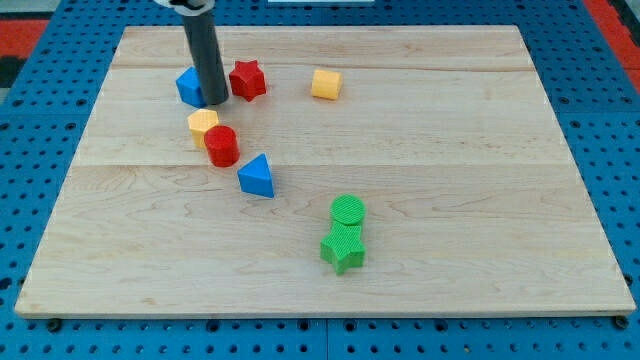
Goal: Push blue triangle into blue cube
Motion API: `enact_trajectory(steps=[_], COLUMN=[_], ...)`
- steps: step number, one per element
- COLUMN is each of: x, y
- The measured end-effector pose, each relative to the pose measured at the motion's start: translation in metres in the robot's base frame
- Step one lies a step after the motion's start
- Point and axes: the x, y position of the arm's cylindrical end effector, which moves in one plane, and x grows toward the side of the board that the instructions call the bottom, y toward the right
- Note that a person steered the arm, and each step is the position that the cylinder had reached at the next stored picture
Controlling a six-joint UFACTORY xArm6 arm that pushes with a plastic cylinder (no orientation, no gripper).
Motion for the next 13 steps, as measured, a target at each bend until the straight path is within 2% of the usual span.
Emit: enact_trajectory(steps=[2,3,4,5,6,7,9,11,13], x=[-0.035,-0.005,0.004,0.018,0.069,0.12,0.133,0.184,0.146], y=[-0.067,-0.058,-0.016,0.055,0.118,0.147,0.029,0.015,-0.005])
